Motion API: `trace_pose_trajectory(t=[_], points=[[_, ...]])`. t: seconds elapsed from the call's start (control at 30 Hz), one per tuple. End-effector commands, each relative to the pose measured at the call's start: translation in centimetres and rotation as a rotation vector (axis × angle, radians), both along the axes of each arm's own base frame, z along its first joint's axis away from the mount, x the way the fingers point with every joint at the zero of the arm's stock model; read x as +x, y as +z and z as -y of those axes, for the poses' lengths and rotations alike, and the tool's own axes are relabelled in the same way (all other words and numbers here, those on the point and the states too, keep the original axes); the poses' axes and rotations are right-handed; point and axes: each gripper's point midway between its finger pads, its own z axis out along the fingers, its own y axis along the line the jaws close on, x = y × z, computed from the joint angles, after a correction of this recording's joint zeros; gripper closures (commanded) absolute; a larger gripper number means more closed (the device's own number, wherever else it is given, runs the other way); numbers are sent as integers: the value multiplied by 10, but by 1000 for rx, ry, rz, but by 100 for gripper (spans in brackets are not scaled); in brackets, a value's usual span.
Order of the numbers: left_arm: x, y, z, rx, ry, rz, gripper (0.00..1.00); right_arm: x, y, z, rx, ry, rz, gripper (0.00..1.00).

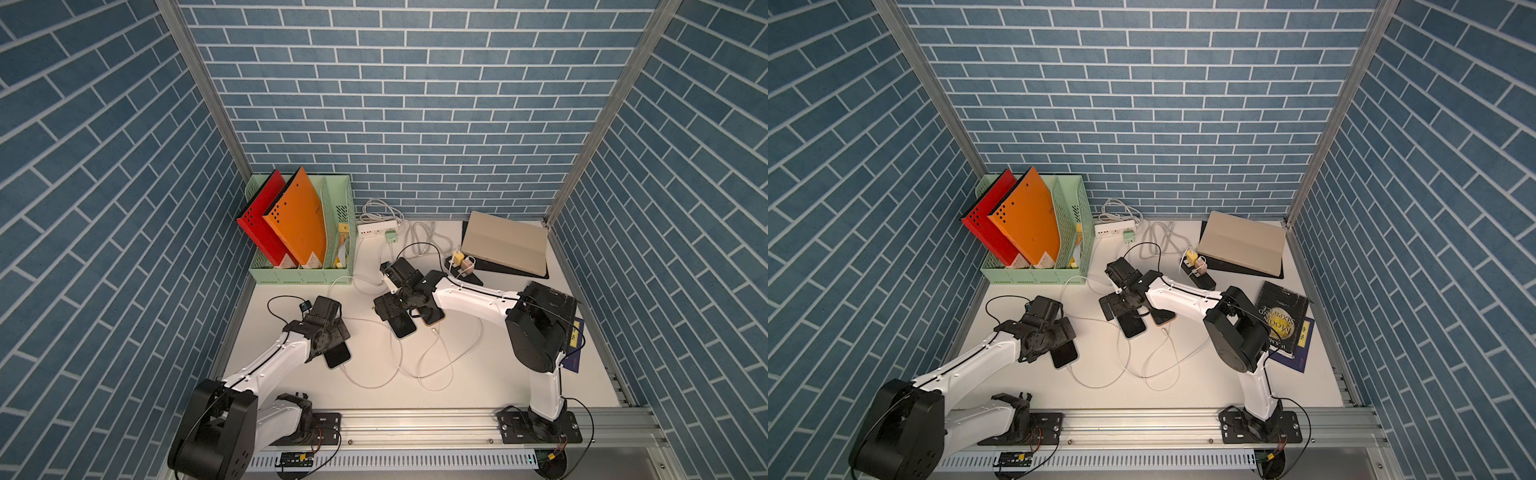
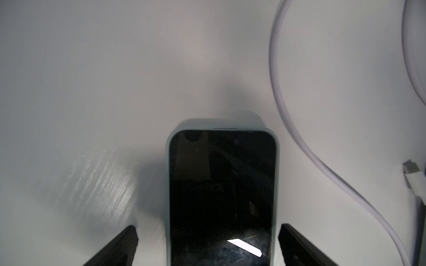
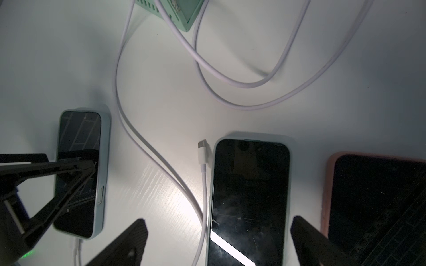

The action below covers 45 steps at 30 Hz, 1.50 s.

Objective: Unplug the charging cable from the phone
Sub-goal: Pick up the phone at the center of the board.

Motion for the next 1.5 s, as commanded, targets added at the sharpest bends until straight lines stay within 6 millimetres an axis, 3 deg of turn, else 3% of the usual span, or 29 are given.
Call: trace_pose_trajectory(t=[0.0, 0.23, 0.9, 1.2, 1.33, 1.47], points=[[12, 8, 0, 50, -32, 15, 0, -4, 7, -1, 15, 12, 8, 1], [17, 4, 3, 82, -69, 6, 0, -5, 8, 1, 18, 11, 12, 1], [5, -28, 8, 71, -102, -68, 1, -4, 15, 0, 36, 12, 30, 0], [3, -30, 6, 77, -99, -77, 10, -2, 18, -2, 37, 23, 40, 1], [5, -27, 4, 88, -93, -73, 23, -1, 21, -3, 43, 25, 46, 1], [7, -20, 2, 100, -83, -58, 43, -1, 23, -4, 46, 26, 53, 1]])
